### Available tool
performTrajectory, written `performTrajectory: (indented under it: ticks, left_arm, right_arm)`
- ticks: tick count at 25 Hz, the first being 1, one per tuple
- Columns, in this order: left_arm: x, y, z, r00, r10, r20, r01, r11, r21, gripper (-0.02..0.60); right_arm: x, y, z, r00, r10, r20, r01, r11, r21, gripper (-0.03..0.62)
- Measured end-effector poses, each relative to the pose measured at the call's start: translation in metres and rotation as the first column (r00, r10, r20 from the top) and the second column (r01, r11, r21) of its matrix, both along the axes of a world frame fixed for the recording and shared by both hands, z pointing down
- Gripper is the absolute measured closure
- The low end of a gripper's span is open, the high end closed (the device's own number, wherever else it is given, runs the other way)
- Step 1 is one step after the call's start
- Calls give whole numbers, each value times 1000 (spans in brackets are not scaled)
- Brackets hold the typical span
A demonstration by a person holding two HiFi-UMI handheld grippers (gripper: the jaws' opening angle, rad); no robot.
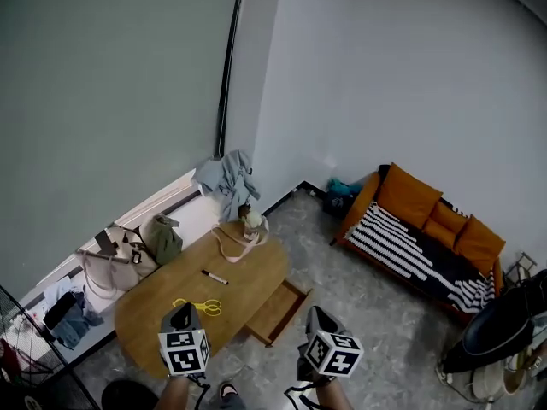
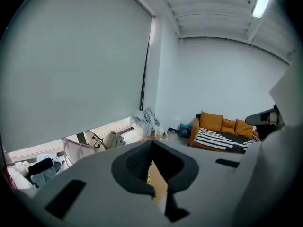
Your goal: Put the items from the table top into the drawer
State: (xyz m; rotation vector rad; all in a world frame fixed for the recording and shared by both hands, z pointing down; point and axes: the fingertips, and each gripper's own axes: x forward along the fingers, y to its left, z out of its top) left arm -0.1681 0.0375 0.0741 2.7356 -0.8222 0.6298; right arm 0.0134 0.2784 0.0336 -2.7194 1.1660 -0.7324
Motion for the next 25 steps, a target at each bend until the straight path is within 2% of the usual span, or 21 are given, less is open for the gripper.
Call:
performTrajectory:
  ticks: [5, 10, 16, 18, 21, 25]
  left_arm:
    - [18, -33, 21, 999, -31, 16, 31, 999, -45, 584]
    - [30, -47, 34, 998, -57, 31, 59, 996, -62, 584]
    - [37, -59, 46, 985, -162, 64, 167, 983, -74, 584]
    - [39, -64, 47, 972, -226, 70, 231, 970, -76, 584]
    - [44, -63, 48, 939, -337, 62, 342, 933, -112, 584]
    - [54, -61, 46, 911, -406, 70, 412, 906, -99, 583]
  right_arm:
    - [19, -46, 5, 999, -50, -3, 50, 998, -41, 589]
    - [33, -80, 27, 993, -113, 37, 115, 990, -77, 589]
    - [68, -118, 46, 973, -221, 72, 228, 969, -99, 589]
    - [83, -135, 48, 956, -285, 76, 292, 950, -109, 589]
    - [105, -155, 45, 923, -376, 75, 383, 915, -126, 589]
    - [127, -181, 44, 879, -472, 66, 476, 868, -142, 589]
